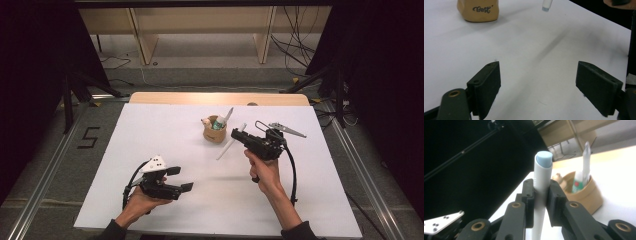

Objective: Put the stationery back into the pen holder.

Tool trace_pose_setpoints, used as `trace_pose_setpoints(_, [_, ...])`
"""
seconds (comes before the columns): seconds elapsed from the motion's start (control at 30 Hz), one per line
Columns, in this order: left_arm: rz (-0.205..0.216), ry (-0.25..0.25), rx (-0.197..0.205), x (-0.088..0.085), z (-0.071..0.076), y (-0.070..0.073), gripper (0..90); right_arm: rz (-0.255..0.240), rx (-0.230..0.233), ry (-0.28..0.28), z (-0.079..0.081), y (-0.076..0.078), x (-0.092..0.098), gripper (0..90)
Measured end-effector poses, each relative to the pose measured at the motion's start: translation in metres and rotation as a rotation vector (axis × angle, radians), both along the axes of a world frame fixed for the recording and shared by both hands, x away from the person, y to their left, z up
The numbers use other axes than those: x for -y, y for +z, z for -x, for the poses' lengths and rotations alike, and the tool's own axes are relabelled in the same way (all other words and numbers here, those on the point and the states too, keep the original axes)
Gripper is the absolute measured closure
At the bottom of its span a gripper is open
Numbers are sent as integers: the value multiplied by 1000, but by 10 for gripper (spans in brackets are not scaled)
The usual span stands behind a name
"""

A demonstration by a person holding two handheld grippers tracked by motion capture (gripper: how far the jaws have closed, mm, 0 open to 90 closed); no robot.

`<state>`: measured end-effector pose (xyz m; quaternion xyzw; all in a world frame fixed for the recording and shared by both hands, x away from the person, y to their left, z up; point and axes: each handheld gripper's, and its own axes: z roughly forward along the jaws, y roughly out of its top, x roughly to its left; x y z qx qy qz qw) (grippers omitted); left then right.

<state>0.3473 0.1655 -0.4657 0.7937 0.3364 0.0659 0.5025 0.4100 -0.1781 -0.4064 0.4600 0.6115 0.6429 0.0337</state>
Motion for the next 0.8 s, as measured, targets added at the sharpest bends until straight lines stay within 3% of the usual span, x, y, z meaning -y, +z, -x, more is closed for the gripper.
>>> trace_pose_setpoints(0.2, [16, 26, 6, -11, 2, 0, 188, 54, 39, -48, -18, 12, -1, 787])
trace_pose_setpoints(0.53, [11, 20, 20, -13, 5, -2, 181, 90, 46, -87, -40, 23, -6, 787])
trace_pose_setpoints(0.8, [6, 1, 10, -9, 9, -4, 169, 108, 38, -115, -54, 27, -11, 787])
